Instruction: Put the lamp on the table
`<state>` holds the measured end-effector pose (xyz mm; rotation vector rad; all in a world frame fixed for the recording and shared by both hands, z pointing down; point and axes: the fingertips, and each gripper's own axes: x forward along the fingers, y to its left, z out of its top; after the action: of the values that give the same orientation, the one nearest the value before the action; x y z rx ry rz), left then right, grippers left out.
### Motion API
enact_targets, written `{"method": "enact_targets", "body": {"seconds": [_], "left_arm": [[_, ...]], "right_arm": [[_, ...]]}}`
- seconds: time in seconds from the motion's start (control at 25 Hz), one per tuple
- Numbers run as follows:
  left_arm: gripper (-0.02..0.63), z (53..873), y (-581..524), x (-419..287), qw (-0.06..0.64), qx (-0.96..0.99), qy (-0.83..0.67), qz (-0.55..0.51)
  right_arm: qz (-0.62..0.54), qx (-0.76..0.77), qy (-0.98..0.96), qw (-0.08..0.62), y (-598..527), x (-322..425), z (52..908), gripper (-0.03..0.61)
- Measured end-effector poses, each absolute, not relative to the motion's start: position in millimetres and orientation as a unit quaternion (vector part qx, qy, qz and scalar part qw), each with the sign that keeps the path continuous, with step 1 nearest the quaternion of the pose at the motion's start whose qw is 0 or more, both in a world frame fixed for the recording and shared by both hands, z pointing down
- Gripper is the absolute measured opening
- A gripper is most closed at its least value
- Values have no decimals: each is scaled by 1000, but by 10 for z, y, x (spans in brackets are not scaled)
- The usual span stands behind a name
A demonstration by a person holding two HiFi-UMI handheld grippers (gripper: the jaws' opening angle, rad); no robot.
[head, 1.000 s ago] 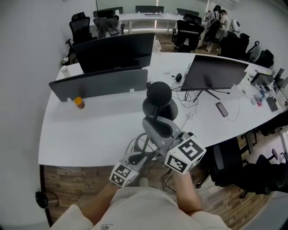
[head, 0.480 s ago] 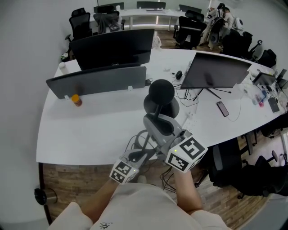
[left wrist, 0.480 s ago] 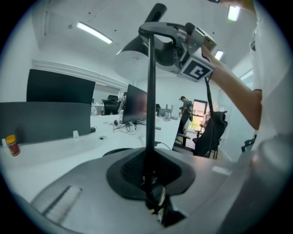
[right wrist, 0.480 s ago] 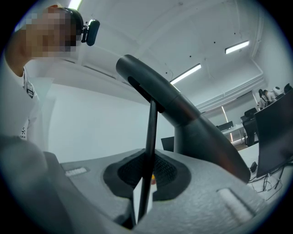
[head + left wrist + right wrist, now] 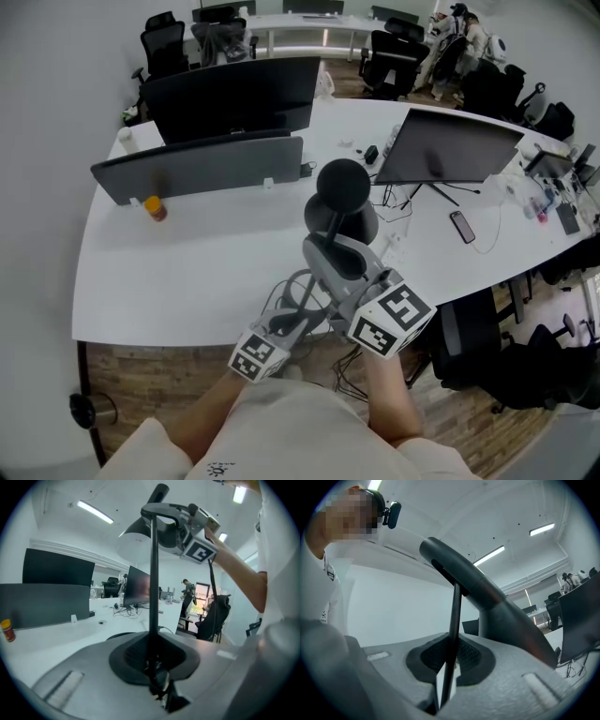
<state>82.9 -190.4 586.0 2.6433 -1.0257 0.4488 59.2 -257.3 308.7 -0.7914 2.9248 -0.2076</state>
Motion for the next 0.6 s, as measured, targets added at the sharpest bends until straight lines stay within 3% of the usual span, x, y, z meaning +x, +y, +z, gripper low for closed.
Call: {"method": "enact_targets", "body": {"seconds": [0.6], "left_arm": [[38,5979,-2344,654,135,919,-319,186]], "right_arm": [[-73,-291,953,53,-3052,482,3197,23]]}}
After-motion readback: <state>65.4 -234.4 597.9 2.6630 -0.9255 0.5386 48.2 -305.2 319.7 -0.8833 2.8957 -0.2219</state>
